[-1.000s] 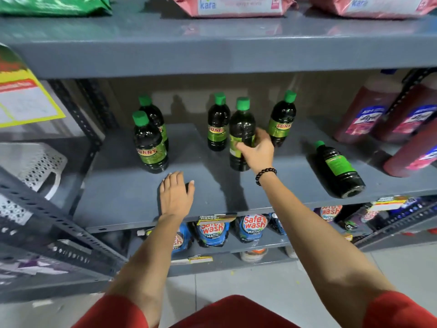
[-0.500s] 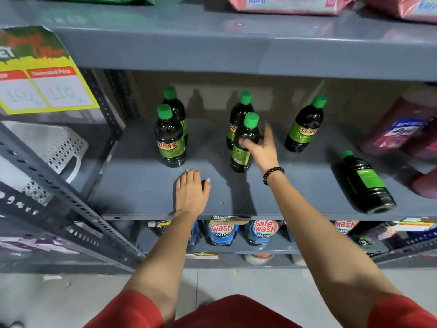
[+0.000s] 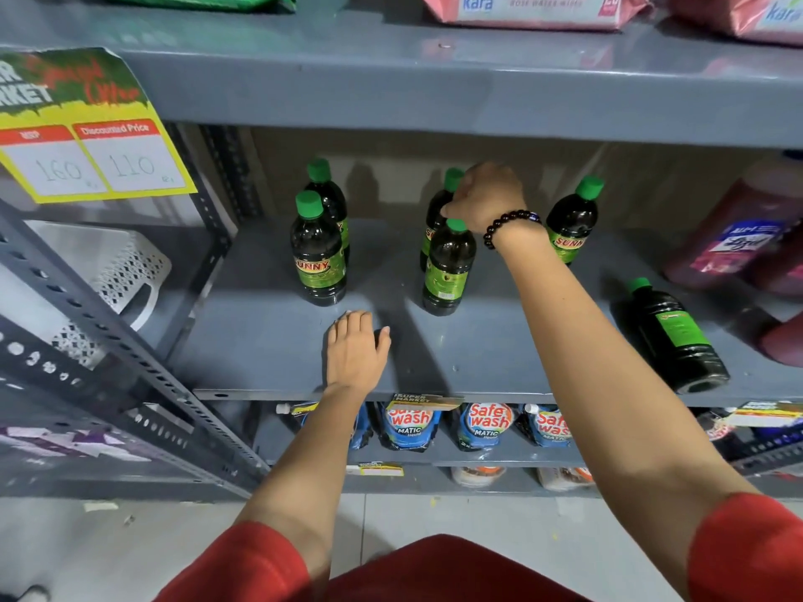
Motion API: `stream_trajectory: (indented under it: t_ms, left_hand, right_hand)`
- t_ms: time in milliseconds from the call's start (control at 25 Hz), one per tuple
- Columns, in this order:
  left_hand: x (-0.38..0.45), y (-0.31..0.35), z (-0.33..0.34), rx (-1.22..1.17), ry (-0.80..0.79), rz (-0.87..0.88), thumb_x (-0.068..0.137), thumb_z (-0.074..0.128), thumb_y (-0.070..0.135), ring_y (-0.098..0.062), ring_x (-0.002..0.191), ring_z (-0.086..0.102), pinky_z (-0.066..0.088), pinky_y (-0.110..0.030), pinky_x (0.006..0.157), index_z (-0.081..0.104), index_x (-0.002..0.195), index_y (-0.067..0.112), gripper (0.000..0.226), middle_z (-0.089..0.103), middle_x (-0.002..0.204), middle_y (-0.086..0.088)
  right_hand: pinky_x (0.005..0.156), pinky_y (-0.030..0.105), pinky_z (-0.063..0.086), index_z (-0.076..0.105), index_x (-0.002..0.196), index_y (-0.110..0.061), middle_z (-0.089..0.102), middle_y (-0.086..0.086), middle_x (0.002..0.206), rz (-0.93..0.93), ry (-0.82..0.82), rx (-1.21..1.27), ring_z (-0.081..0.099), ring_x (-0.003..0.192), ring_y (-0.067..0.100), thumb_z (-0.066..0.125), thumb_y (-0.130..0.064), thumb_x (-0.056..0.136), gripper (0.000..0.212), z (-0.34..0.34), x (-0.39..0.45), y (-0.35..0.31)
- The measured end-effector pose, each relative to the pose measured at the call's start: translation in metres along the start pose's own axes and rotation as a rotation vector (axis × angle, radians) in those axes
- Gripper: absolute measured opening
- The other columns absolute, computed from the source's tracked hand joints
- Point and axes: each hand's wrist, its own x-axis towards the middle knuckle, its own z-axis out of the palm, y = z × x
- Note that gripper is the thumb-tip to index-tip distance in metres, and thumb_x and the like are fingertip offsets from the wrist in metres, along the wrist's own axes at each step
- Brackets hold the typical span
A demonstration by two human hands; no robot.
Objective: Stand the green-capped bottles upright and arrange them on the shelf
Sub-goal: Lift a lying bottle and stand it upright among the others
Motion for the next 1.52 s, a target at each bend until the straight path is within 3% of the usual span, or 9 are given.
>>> stream_trajectory:
  t_ms: [120, 240, 440, 560, 840, 1120, 1240, 1400, 1520]
  left_hand:
    - [0.001, 0.0, 0.0, -0.008, 0.002, -0.001, 0.094, 0.041, 0.032, -0.032, 0.12, 0.047, 0.037, -0.042, 0.105, 0.049, 0.12, 0.004, 0.039, 0.057, 0.125, -0.016]
    - [0.0, 0.0, 0.001, -0.014, 0.008, 0.003, 0.094, 0.041, 0.032, -0.032, 0.119, 0.048, 0.037, -0.043, 0.104, 0.05, 0.119, 0.004, 0.038, 0.057, 0.125, -0.016]
    - [0.001, -0.001, 0.001, -0.011, 0.014, 0.005, 0.094, 0.042, 0.031, -0.033, 0.117, 0.049, 0.038, -0.043, 0.103, 0.051, 0.118, 0.002, 0.038, 0.058, 0.122, -0.018]
    - [0.001, -0.001, 0.002, -0.006, 0.022, 0.008, 0.094, 0.042, 0.031, -0.033, 0.116, 0.05, 0.038, -0.043, 0.102, 0.051, 0.117, 0.002, 0.038, 0.059, 0.121, -0.018]
    - [0.001, -0.001, 0.004, -0.008, 0.024, 0.017, 0.094, 0.043, 0.031, -0.033, 0.116, 0.05, 0.039, -0.044, 0.101, 0.052, 0.116, 0.003, 0.037, 0.059, 0.12, -0.018]
    - [0.0, 0.013, 0.002, 0.007, 0.031, 0.044, 0.094, 0.04, 0.035, -0.033, 0.12, 0.047, 0.037, -0.045, 0.105, 0.051, 0.117, 0.003, 0.041, 0.058, 0.123, -0.018]
    - [-0.003, 0.039, 0.007, -0.046, 0.003, 0.094, 0.095, 0.04, 0.035, -0.032, 0.122, 0.046, 0.035, -0.045, 0.106, 0.05, 0.119, 0.004, 0.041, 0.057, 0.125, -0.017]
    - [-0.008, 0.08, 0.021, -0.057, -0.044, 0.168, 0.094, 0.043, 0.033, -0.034, 0.117, 0.049, 0.036, -0.045, 0.103, 0.052, 0.114, 0.002, 0.038, 0.059, 0.119, -0.02]
    - [-0.012, 0.117, 0.033, -0.081, -0.031, 0.195, 0.091, 0.049, 0.03, -0.037, 0.109, 0.053, 0.04, -0.046, 0.098, 0.054, 0.11, 0.0, 0.036, 0.061, 0.113, -0.023]
  right_hand:
    - [0.073, 0.019, 0.044, 0.071, 0.096, -0.008, 0.072, 0.011, 0.105, -0.052, -0.085, 0.178, 0.063, 0.089, 0.02, 0.064, -0.002, 0.074, 0.024, -0.001, -0.003, 0.001]
    - [0.08, 0.021, 0.045, 0.066, 0.106, -0.005, 0.069, 0.013, 0.111, -0.106, -0.105, 0.264, 0.064, 0.1, 0.023, 0.061, 0.004, 0.075, 0.032, 0.003, -0.01, 0.002]
    - [0.089, 0.032, 0.047, 0.061, 0.118, -0.009, 0.062, 0.013, 0.123, -0.029, -0.054, -0.01, 0.058, 0.112, 0.031, 0.072, -0.033, 0.077, 0.049, 0.005, -0.012, 0.008]
    - [0.084, 0.032, 0.048, 0.067, 0.107, -0.006, 0.067, 0.015, 0.114, -0.034, -0.013, 0.007, 0.06, 0.105, 0.033, 0.069, -0.027, 0.08, 0.034, 0.008, -0.014, 0.007]
    - [0.085, 0.031, 0.048, 0.068, 0.109, -0.011, 0.068, 0.016, 0.112, -0.069, 0.052, 0.088, 0.061, 0.104, 0.034, 0.067, -0.022, 0.081, 0.03, 0.016, -0.016, 0.011]
    - [0.093, 0.036, 0.047, 0.053, 0.129, -0.02, 0.063, 0.013, 0.126, -0.023, 0.022, 0.167, 0.057, 0.116, 0.033, 0.069, -0.039, 0.079, 0.057, 0.017, -0.025, 0.022]
    - [0.096, 0.041, 0.048, 0.046, 0.134, -0.02, 0.062, 0.015, 0.127, 0.15, 0.123, 0.271, 0.056, 0.118, 0.034, 0.061, -0.049, 0.082, 0.062, 0.01, -0.04, 0.056]
    - [0.087, 0.04, 0.049, 0.055, 0.121, -0.01, 0.064, 0.022, 0.116, 0.414, 0.274, 0.17, 0.058, 0.11, 0.037, 0.061, -0.028, 0.085, 0.041, 0.002, -0.079, 0.139]
    - [0.092, 0.042, 0.044, 0.052, 0.117, -0.002, 0.058, 0.024, 0.121, 0.504, 0.271, 0.022, 0.052, 0.114, 0.039, 0.056, -0.018, 0.086, 0.035, -0.001, -0.104, 0.201]
